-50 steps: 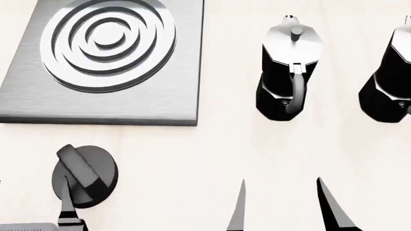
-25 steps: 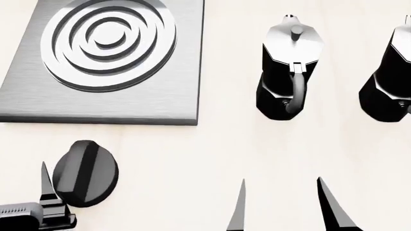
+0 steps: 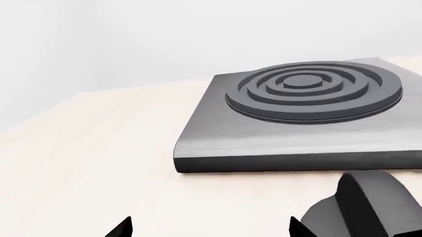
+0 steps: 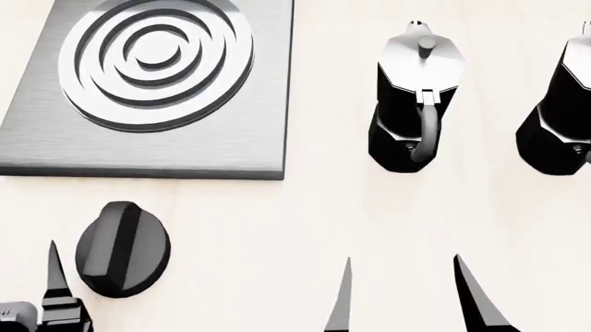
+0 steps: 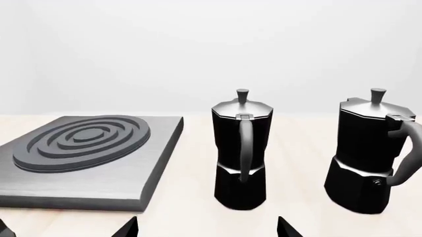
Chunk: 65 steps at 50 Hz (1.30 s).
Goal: Turn off the stove.
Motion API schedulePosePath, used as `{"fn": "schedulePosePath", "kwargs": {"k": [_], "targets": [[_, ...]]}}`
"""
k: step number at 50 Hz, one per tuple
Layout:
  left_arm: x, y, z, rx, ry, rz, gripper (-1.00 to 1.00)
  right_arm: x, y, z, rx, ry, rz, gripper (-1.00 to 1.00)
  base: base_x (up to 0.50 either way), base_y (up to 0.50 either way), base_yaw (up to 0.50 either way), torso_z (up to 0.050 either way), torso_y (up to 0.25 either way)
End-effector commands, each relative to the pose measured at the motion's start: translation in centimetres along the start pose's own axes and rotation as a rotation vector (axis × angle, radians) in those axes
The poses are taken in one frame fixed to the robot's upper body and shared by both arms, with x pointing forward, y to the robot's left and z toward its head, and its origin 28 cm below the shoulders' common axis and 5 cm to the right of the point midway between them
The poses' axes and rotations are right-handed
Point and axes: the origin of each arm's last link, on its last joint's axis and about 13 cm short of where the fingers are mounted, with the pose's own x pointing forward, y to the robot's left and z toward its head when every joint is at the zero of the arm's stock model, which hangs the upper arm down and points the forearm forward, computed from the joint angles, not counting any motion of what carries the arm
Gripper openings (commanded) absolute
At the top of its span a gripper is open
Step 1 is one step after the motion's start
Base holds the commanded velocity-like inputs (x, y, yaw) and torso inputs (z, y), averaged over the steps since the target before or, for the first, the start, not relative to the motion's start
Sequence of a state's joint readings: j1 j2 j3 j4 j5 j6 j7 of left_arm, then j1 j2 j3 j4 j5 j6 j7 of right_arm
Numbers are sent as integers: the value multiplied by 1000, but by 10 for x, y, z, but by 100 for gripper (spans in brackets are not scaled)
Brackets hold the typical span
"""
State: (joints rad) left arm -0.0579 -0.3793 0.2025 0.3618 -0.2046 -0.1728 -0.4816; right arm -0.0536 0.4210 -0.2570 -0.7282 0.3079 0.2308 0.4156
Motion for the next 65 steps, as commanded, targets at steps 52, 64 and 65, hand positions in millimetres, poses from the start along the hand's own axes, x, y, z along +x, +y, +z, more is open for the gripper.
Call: {"fn": "schedulePosePath", "kwargs": {"k": [52,64,65], "targets": [[-15,0,68,-66,-205,-183,100,30,2,24,23,-106,-28,100,0,0,0,0,0],[-15,0,74,-72,-222,-193,100,33,2,31,24,-130,-26,100,0,0,0,0,0],[-15,0,75,-72,-225,-194,100,34,2,32,25,-132,-26,100,0,0,0,0,0]]}}
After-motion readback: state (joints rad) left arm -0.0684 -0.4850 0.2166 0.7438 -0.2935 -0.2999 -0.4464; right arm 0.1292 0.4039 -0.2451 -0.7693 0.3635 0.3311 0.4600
